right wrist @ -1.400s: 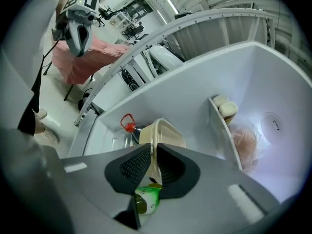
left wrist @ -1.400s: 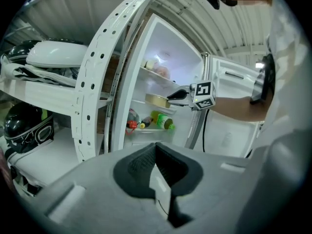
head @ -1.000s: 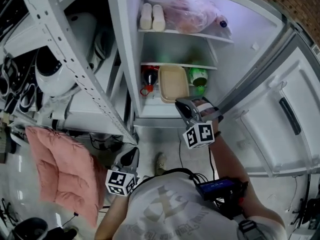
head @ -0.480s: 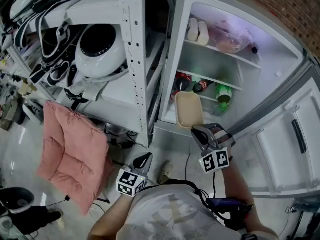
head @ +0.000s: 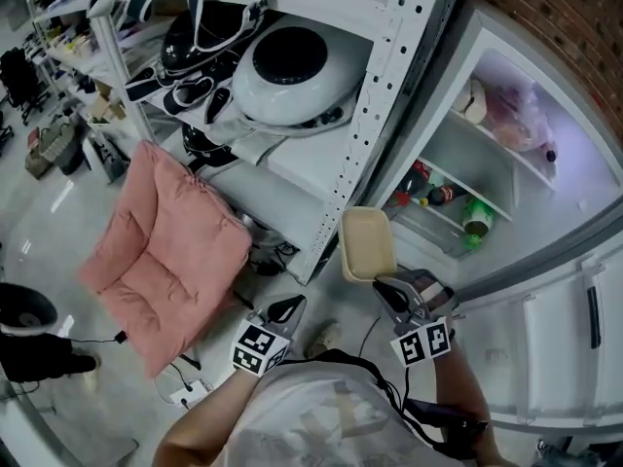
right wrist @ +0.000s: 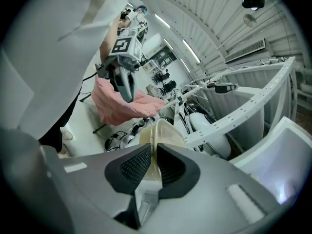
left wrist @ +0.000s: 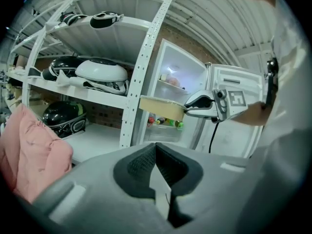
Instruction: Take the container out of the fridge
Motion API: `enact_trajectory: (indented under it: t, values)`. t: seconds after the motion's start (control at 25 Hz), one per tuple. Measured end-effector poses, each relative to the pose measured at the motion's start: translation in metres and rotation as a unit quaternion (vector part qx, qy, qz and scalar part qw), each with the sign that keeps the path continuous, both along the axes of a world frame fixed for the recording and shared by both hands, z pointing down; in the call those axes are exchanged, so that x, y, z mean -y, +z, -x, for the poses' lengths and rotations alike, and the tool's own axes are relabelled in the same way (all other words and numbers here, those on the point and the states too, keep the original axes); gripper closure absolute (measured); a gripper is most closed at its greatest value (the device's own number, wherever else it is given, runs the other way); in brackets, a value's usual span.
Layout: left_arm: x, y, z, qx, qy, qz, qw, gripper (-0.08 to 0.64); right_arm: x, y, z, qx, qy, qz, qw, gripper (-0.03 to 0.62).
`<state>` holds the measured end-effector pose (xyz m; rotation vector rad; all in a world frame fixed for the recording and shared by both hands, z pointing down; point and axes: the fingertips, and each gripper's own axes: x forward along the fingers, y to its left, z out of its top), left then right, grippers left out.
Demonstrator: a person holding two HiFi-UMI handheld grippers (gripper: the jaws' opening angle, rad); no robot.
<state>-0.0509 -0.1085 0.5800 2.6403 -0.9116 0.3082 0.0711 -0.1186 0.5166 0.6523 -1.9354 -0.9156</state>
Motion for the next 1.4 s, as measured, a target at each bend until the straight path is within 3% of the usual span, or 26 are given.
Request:
enact_trajectory:
  t: [0.28,0.6,1.0,1.4]
  values:
    - [-0.003,0.001,0.065,0.0,-0.083,0.0,0.9966,0.558,0.0,0.006,0.07,-0.008,-0.094,0.001,0.995,0.541]
    - [-0.013,-0.001,0.133,0.005,-0.175,0.0,0.9845,0.558,0.004,0.011,0.14,-0.008,-0.188,0.003,0.982,0.541]
    - [-0.039,-0.003,0.209,0.007,-0.291,-0.001,0.9567,0.558,0.002,0.014,0.227,-0.008,-0.301,0.001,0.954,0.54]
    - [-0.063,0.0,0.246,0.003,-0.358,0.007,0.9335,0.558,-0.008,0.02,0.28,-0.012,-0.369,0.009,0.929,0.54]
